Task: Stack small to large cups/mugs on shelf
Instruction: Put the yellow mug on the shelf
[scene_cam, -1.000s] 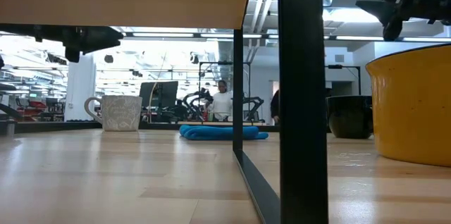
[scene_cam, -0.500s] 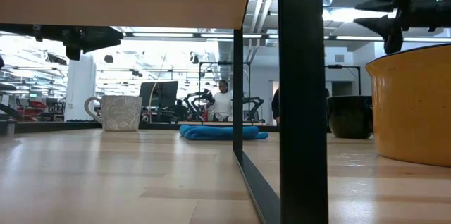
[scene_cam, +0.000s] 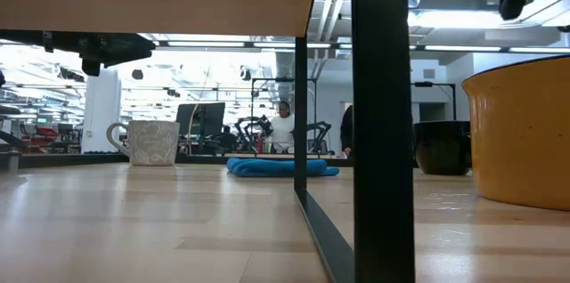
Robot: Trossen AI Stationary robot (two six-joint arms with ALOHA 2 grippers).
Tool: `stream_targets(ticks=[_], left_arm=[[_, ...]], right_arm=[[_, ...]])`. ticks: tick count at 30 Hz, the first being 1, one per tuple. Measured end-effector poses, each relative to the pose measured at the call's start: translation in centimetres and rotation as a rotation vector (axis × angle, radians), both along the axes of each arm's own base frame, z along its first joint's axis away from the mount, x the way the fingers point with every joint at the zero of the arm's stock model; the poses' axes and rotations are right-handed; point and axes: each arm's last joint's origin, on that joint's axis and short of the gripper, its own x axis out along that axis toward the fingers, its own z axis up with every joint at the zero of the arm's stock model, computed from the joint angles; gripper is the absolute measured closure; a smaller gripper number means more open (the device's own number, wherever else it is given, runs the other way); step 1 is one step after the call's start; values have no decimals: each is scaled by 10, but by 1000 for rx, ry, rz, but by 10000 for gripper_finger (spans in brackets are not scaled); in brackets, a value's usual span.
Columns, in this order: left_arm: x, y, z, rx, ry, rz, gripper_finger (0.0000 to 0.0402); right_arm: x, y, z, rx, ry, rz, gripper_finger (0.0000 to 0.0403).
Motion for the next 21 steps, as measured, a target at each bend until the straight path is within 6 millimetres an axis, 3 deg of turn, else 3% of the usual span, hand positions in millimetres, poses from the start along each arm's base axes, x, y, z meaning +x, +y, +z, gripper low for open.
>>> stream_targets(ticks=[12, 21], left_arm=[[0, 0, 0, -11, -9, 8, 274], [0, 0, 0, -15, -11, 8, 274]], right_arm=[[2, -2, 49, 204, 284, 16, 295], [1, 0, 49, 554, 482, 36, 296]])
